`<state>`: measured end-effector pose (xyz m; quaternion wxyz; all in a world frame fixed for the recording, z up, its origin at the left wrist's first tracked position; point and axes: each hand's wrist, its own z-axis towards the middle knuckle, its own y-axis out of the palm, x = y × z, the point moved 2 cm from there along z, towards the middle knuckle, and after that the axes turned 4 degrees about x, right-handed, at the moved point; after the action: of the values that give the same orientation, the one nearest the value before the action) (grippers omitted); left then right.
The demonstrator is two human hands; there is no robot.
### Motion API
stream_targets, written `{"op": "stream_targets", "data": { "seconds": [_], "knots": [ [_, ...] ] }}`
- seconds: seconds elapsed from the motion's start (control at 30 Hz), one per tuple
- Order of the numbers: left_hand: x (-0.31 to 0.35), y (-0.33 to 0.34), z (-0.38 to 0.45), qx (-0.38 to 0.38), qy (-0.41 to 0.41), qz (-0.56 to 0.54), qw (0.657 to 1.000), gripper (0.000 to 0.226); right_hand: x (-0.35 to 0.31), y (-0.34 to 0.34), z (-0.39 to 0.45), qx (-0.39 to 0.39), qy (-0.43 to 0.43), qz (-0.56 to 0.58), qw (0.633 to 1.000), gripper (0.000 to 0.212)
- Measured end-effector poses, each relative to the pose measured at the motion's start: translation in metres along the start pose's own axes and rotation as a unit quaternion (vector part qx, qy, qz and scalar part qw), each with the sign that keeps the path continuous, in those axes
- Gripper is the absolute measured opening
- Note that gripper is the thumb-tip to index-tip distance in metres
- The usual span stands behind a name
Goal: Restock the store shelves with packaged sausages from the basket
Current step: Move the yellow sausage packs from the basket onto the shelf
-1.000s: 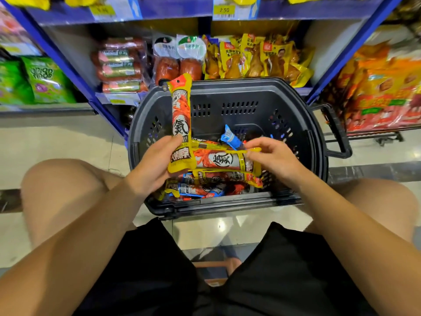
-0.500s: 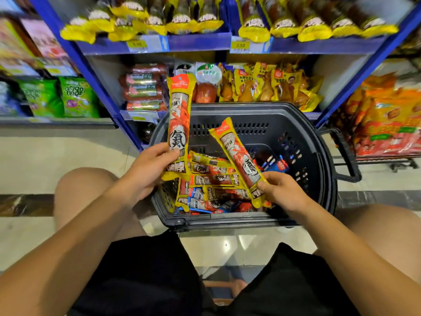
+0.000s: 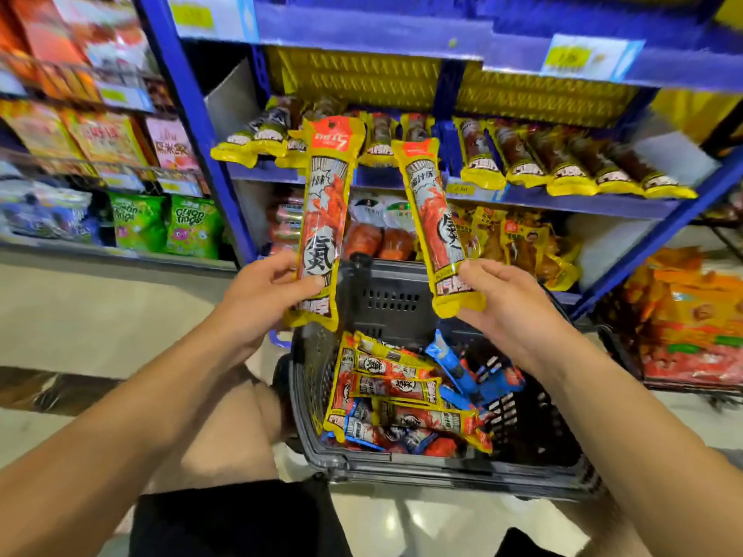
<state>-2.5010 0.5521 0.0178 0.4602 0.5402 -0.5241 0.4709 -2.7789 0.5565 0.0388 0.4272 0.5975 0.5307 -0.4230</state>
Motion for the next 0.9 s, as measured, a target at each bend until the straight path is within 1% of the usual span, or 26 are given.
{"op": "stream_targets", "data": {
  "seconds": [0.23,0.3,0.37,0.4,0.47,0.57,0.63,0.7,0.73,0.77,0.8,0.83,0.9],
  "knots": [
    [0.02,-0.03,0.025,0.067,0.015,-0.013,0.998,0.013,-0.067,0.068,0.051,-0.012,-0.037,0.015,0.999,0.016],
    [0.024,-0.041,0.034,0.081,0.018,-0.009,0.997,0.013,-0.08,0.087,0.066,0.009,-0.039,0.03,0.999,0.016],
    [0.026,-0.048,0.042,0.09,0.02,-0.004,0.996,0.013,-0.087,0.105,0.081,0.05,-0.045,0.042,0.997,0.017],
    [0.027,-0.05,0.046,0.091,0.02,-0.004,0.996,0.015,-0.09,0.112,0.087,0.072,-0.052,0.04,0.995,0.023],
    [0.028,-0.05,0.054,0.088,0.024,-0.006,0.996,0.016,-0.093,0.125,0.101,0.115,-0.064,0.019,0.991,0.039],
    [0.029,-0.048,0.062,0.085,0.033,-0.003,0.996,0.016,-0.092,0.135,0.116,0.16,-0.062,-0.047,0.984,0.046],
    [0.029,-0.046,0.066,0.08,0.034,-0.001,0.996,0.019,-0.095,0.14,0.121,0.165,-0.066,-0.094,0.98,0.045],
    [0.029,-0.046,0.07,0.079,0.032,-0.001,0.996,0.022,-0.096,0.141,0.122,0.145,-0.076,-0.127,0.978,0.034],
    [0.029,-0.047,0.071,0.078,0.031,0.0,0.996,0.021,-0.094,0.139,0.119,0.137,-0.078,-0.151,0.976,0.034],
    [0.029,-0.048,0.071,0.077,0.03,-0.001,0.997,0.019,-0.09,0.135,0.117,0.138,-0.093,-0.184,0.969,0.038],
    [0.029,-0.049,0.072,0.077,0.03,-0.003,0.997,0.019,-0.086,0.131,0.113,0.147,-0.139,-0.229,0.952,0.041],
    [0.028,-0.05,0.072,0.076,0.03,-0.005,0.997,0.02,-0.081,0.127,0.109,0.155,-0.205,-0.276,0.926,0.043],
    [0.028,-0.054,0.072,0.076,0.033,-0.007,0.997,0.02,-0.074,0.122,0.101,0.138,-0.332,-0.373,0.855,0.045]
  ]
}}
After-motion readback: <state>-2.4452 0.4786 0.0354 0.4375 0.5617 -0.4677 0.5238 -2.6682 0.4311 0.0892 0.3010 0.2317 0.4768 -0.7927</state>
